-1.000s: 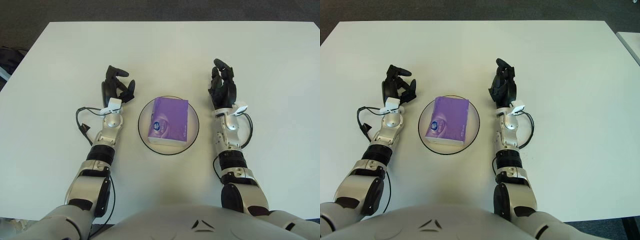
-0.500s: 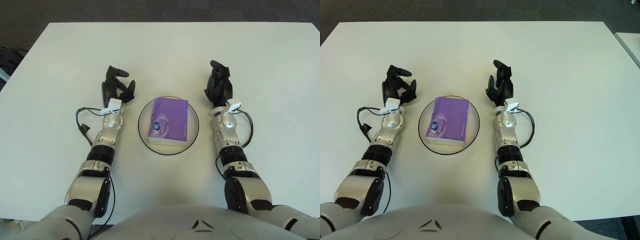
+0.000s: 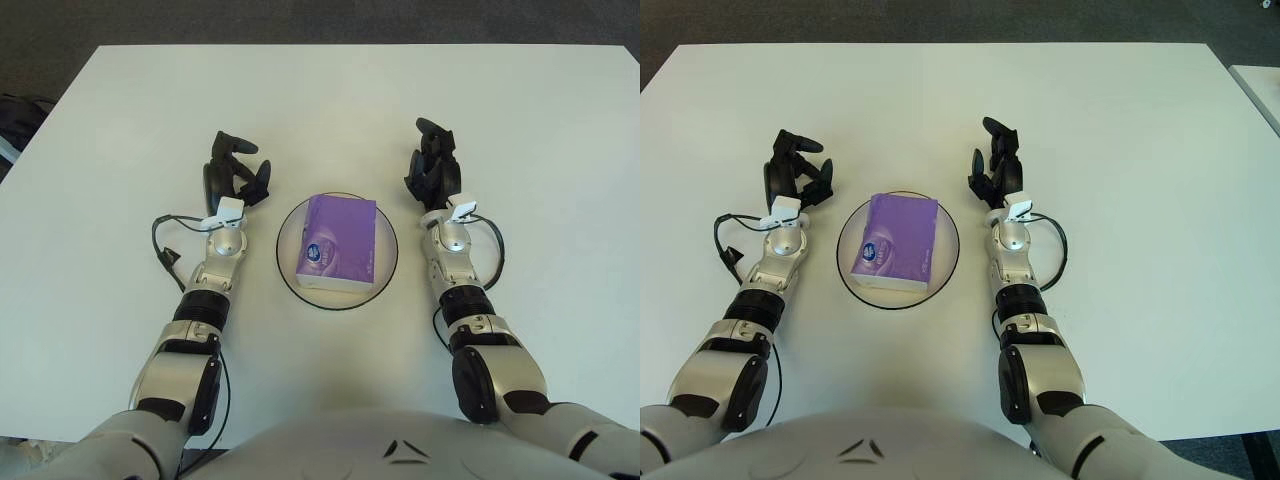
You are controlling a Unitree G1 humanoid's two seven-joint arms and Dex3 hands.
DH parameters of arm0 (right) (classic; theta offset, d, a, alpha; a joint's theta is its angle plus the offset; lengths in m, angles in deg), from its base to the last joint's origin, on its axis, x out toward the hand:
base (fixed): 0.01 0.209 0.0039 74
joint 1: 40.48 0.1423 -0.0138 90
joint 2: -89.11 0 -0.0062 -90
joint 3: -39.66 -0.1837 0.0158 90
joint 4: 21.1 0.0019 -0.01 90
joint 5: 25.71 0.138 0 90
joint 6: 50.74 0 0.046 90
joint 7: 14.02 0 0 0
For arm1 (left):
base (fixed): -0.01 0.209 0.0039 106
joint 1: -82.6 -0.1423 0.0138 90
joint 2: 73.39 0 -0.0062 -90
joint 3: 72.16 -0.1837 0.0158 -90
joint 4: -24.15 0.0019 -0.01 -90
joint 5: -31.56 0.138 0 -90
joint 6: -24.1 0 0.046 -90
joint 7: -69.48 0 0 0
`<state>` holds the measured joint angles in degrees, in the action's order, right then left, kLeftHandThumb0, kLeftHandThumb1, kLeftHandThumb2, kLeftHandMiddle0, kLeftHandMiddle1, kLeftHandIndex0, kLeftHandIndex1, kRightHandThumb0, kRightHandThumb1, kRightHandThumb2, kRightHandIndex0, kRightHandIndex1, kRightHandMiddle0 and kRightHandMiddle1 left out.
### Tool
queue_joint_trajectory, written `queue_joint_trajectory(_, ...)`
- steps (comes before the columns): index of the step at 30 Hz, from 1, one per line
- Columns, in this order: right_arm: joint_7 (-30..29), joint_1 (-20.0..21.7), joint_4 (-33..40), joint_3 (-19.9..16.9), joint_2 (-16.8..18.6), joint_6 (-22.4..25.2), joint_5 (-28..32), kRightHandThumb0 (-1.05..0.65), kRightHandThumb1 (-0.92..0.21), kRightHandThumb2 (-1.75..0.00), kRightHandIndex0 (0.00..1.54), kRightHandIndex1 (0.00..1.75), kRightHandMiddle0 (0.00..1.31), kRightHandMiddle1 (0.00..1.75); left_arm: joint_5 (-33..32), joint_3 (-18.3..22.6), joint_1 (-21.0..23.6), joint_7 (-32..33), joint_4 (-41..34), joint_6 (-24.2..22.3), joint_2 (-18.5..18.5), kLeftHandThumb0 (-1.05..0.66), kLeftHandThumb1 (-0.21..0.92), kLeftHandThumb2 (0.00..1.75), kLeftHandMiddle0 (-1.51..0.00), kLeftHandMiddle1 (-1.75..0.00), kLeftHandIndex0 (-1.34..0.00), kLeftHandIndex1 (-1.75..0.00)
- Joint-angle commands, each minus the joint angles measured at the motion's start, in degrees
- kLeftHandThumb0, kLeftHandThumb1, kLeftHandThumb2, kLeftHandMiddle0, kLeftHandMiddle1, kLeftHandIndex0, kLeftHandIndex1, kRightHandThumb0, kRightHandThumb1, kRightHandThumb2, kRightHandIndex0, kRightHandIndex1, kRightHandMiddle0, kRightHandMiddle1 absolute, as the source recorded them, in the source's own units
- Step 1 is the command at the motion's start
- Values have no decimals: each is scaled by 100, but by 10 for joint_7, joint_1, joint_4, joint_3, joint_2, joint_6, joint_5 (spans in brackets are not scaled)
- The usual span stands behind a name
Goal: Put the tissue paper into the plate.
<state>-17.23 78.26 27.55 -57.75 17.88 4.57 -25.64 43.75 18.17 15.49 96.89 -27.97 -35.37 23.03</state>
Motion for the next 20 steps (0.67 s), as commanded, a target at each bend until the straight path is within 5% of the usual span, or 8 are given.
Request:
queue_joint_trajectory(1,-7,-37,-45,-1,-6,12,-3,-65,-92,-72,38,6,0,76,15,-4,-112,7,67,12,6,-39,66,84,-75,-172,-39,-170)
queue_joint_trajectory(20,-14,-23,-77,5,-11,47,-3,-66,-92,-72,37,4,0,76,10,9,-110,10,45,-1,9,-39,65,84,-75,-164,-40,-169)
